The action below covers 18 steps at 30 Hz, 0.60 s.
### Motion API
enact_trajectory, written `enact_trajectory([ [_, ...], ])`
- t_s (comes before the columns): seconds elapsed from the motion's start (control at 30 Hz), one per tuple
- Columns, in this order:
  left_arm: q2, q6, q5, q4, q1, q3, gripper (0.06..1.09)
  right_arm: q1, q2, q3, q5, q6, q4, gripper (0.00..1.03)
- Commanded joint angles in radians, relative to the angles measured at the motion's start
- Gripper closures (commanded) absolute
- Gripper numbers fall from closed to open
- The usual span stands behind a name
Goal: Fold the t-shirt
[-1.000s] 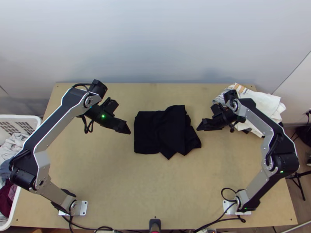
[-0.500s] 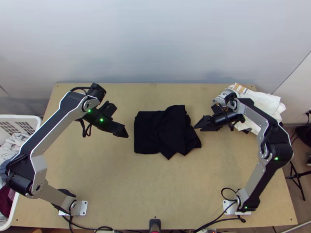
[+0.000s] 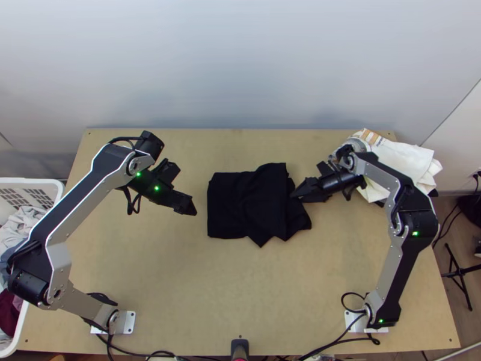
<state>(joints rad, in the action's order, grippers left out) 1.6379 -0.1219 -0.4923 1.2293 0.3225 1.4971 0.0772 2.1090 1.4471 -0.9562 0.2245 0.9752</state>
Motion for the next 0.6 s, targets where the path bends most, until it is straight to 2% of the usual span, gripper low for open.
enact_trajectory([
  [0.0,0.002,0.001,0.021,-0.008,0.000,-0.008,0.12,0.075,0.009,0.033,0.060,-0.057,-0.053,0.07],
  [0.3,-0.006,-0.001,0.031,-0.013,0.000,-0.032,0.12,0.171,0.043,0.144,0.054,-0.128,-0.050,0.06],
  [0.57,-0.010,-0.001,0.054,-0.024,0.003,-0.064,0.12,0.265,0.131,0.193,0.056,-0.148,-0.050,0.06],
])
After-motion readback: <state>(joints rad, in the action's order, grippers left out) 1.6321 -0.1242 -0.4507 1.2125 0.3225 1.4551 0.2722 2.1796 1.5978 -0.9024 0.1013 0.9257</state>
